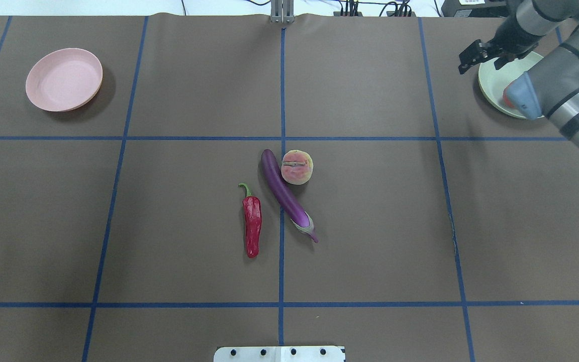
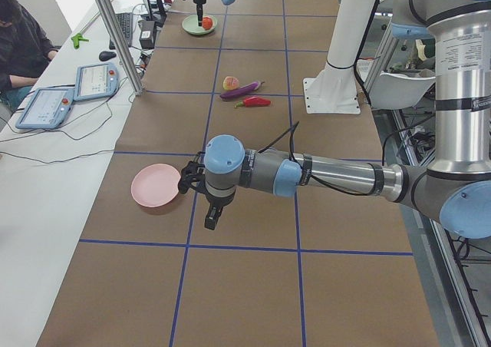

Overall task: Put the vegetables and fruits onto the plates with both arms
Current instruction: 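Carry the pomegranate with the right gripper onto the pale green plate, then move the right gripper back and grasp the yellow-pink peach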

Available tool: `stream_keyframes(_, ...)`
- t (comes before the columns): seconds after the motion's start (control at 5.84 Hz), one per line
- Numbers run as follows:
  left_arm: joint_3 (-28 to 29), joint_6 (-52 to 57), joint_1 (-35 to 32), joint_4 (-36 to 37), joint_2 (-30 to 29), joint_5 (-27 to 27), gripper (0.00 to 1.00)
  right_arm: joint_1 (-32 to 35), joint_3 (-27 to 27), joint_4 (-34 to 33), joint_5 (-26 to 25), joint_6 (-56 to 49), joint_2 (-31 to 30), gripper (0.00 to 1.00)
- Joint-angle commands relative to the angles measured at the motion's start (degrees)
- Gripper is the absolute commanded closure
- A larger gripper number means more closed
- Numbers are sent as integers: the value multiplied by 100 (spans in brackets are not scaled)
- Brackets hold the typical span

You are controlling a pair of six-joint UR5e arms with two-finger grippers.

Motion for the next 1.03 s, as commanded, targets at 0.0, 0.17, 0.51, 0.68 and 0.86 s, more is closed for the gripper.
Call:
stream_keyframes(0.0, 0, 0, 0, -7, 6, 8, 0, -1055, 205, -175, -886, 900, 682, 2)
stream_keyframes(0.17, 9, 0, 0, -7, 6, 8, 0, -1435, 222, -436, -1030, 1461, 1121, 2)
stream_keyframes(0.51, 35, 0, 0, -7, 6, 8, 0, -2200, 223, -1242, -1802, 2177, 1861, 3)
stream_keyframes(0.68, 35, 8, 0, -7, 15, 8, 0, -2429, 266, -1604, -1979, 2483, 2038, 4)
stream_keyframes(0.86, 44, 26, 0, -7, 15, 8, 0, -2719, 249, -1869, -2277, 2739, 2214, 4)
